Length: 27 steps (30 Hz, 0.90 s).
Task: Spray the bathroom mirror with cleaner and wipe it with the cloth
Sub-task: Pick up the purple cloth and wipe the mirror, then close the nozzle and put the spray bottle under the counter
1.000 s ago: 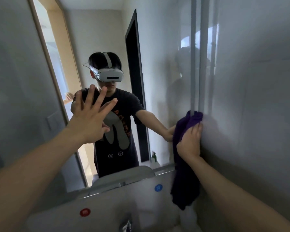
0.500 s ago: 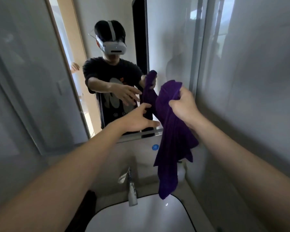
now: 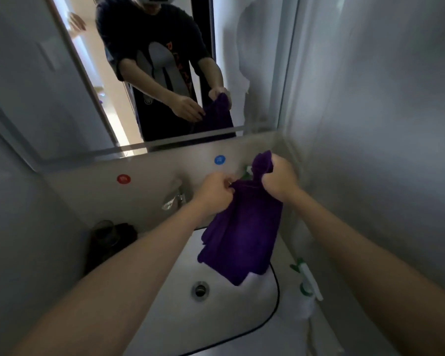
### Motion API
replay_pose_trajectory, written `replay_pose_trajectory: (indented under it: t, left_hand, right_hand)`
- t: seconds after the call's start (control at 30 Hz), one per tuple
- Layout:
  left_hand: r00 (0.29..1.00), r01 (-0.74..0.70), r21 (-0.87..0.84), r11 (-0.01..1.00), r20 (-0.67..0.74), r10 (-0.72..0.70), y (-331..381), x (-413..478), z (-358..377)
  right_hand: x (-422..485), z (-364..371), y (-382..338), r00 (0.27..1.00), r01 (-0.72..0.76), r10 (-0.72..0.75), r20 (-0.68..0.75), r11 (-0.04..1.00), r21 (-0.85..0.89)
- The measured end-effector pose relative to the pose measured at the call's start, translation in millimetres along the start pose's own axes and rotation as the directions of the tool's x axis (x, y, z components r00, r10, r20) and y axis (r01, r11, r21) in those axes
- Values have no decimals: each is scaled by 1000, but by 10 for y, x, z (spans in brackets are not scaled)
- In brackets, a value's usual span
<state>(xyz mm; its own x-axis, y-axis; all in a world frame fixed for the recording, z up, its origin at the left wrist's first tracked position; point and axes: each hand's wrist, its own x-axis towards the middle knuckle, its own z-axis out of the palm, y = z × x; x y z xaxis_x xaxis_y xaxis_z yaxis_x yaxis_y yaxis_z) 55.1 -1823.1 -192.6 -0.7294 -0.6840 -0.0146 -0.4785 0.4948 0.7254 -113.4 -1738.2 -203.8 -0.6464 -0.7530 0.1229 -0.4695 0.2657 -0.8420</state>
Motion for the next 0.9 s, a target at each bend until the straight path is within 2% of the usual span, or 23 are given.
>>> replay_pose_trajectory:
  t: [0.07,0.17,0.3,0.37,0.5,0.6,0.73,0.83,0.9]
  left_hand:
    - [997,56,50,997,52,-59,-132,-50,239]
    - [983,114,153,982,128,-134,-312,-153,502]
    - [990,134,150,980,31,-140,-388,-201,713]
    - [993,110,123,986,22,-113,-377,-220,801]
    - [980,64,50,997,186,-73,-306,-411,1063]
    - [969,16,18,1000,247,-20,-202,-538,1272]
    - [966,14,-62,998,259,2,7,-560,1476]
    - [954,80,-138,987,298,-36,128,-560,1633]
    - [931,107,-165,981,362,-40,152,-573,1727]
  right_hand:
    - [-125,141,344,993,-85,91,81,994,-75]
    - [-322,283,783,944,-179,219,248,968,-175]
    - [-545,310,1187,902,-237,291,320,952,-195]
    - [-633,267,1304,900,-266,309,306,948,-174]
    - [-870,81,1506,932,-310,317,177,948,-66]
    - [-1211,-93,1689,948,-312,307,84,948,57]
    - [-1783,-149,1833,920,-390,391,28,904,177]
    - [-2103,-64,1900,902,-429,429,35,890,152]
    - [-2222,-4,1890,917,-397,397,20,910,123]
